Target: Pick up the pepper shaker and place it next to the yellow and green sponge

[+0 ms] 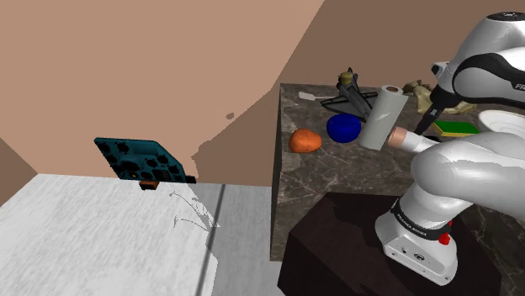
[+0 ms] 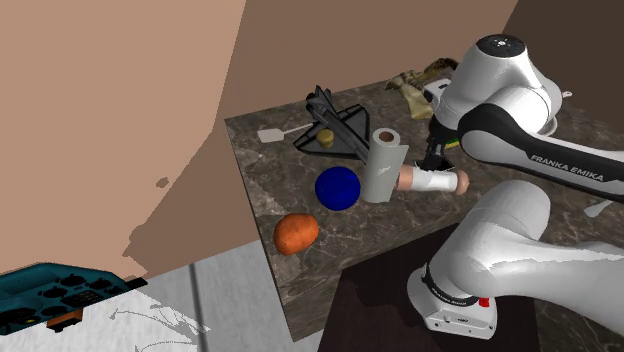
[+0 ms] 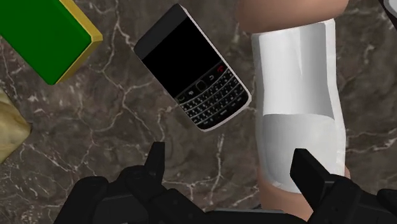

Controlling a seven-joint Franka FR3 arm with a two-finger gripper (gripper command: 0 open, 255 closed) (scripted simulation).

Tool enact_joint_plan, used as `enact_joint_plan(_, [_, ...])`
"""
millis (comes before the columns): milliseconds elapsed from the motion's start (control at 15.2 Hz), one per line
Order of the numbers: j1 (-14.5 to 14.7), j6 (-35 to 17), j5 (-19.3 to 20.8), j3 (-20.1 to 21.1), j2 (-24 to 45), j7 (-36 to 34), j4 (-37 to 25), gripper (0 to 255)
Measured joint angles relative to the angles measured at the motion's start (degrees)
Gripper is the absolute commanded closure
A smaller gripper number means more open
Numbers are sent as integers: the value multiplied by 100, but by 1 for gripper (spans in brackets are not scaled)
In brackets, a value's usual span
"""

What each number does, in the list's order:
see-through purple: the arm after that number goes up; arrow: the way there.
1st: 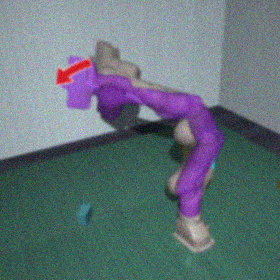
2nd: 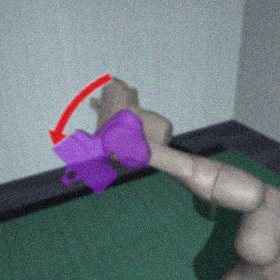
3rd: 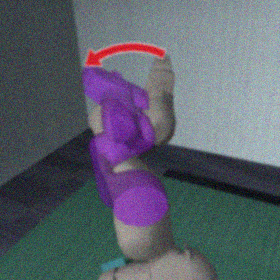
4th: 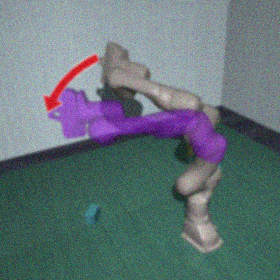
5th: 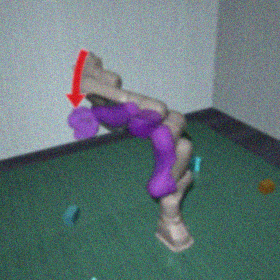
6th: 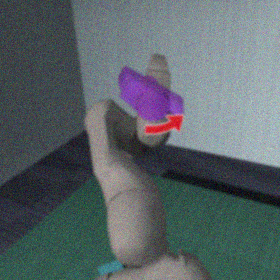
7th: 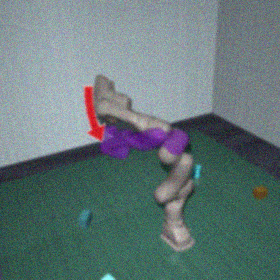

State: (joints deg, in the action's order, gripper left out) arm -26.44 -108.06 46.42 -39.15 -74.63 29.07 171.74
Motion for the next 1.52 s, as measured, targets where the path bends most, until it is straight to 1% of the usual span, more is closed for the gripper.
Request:
enact_joint_plan(264, [12,-240,-65,15,19,32,17,255])
enact_joint_plan(594, [85,110,-170,115,23,-75,106,255])
enact_joint_plan(660, [85,111,-170,115,23,-75,107,0])
enact_joint_plan(726, [85,111,-169,114,23,-75,106,0])
enact_joint_plan(792, [1,228,-298,20,-114,15,68,0])
enact_joint_plan(924, [-346,665,-720,-337,-543,307,-34,0])
enact_joint_plan(1056, [-780,1239,-1210,-695,-992,567,-162,0])
enact_joint_plan(1122, [-869,1338,-1306,-825,-1053,618,-190,0])
enact_joint_plan(1320, [-1032,1291,-1234,-1113,-1079,699,-73,0])
enact_joint_plan(1518, [-1117,1118,-1099,-1278,-1057,699,61,0])
